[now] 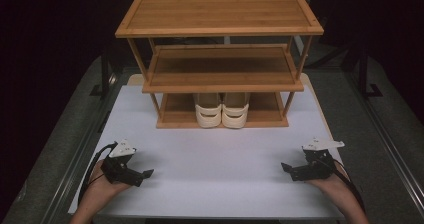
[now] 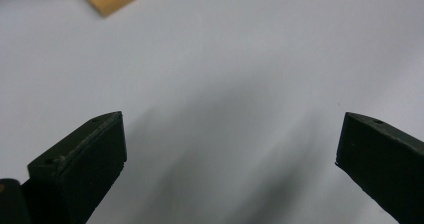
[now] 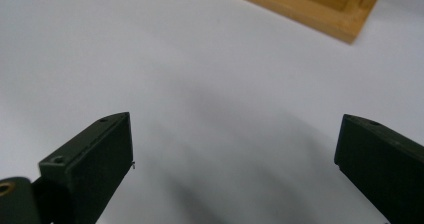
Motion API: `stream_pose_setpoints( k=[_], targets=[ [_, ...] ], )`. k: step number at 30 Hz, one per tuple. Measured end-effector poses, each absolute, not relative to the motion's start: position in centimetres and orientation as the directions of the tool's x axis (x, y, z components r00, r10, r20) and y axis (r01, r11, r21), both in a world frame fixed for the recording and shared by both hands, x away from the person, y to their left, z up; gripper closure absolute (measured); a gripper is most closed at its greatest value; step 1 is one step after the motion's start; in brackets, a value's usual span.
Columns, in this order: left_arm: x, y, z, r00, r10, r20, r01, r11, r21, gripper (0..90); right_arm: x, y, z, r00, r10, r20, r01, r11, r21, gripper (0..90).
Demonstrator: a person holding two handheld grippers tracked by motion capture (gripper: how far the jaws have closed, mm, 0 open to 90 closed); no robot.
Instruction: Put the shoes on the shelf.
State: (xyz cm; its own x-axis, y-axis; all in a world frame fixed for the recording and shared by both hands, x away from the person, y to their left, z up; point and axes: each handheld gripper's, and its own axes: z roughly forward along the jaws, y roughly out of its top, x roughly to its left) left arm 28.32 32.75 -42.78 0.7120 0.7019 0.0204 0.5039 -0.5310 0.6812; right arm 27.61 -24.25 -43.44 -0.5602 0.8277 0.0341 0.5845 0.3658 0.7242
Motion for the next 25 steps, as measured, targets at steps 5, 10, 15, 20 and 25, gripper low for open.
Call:
stream_pose_setpoints(
  k=[5, 10, 15, 20, 25],
  targets=[
    [27.3, 33.7, -43.4, 0.699, 0.715, 0.022, 0.516, -0.526, 0.675, 0.0, 26.2, -25.3, -44.1, -0.540, 0.841, 0.032, 0.603, 0.359, 0.713, 2.1],
    [26.7, 34.3, -44.0, 0.698, 0.716, 0.026, 0.521, -0.532, 0.667, 0.0, 25.3, -26.1, -44.7, -0.521, 0.854, 0.022, 0.615, 0.357, 0.703, 2.1],
    [26.4, 34.9, -44.9, 0.695, 0.718, 0.014, 0.517, -0.514, 0.684, 0.0, 24.9, -26.7, -45.8, -0.517, 0.856, 0.016, 0.629, 0.367, 0.685, 1.6],
    [26.3, 35.0, -45.0, 0.700, 0.714, 0.015, 0.511, -0.514, 0.689, 0.0, 24.8, -26.8, -45.8, -0.513, 0.858, 0.020, 0.628, 0.359, 0.690, 1.7],
    [26.2, 34.9, -45.1, 0.698, 0.716, 0.018, 0.508, -0.514, 0.691, 0.0, 24.8, -26.8, -45.8, -0.513, 0.858, 0.017, 0.626, 0.361, 0.691, 1.6]
  ],
)
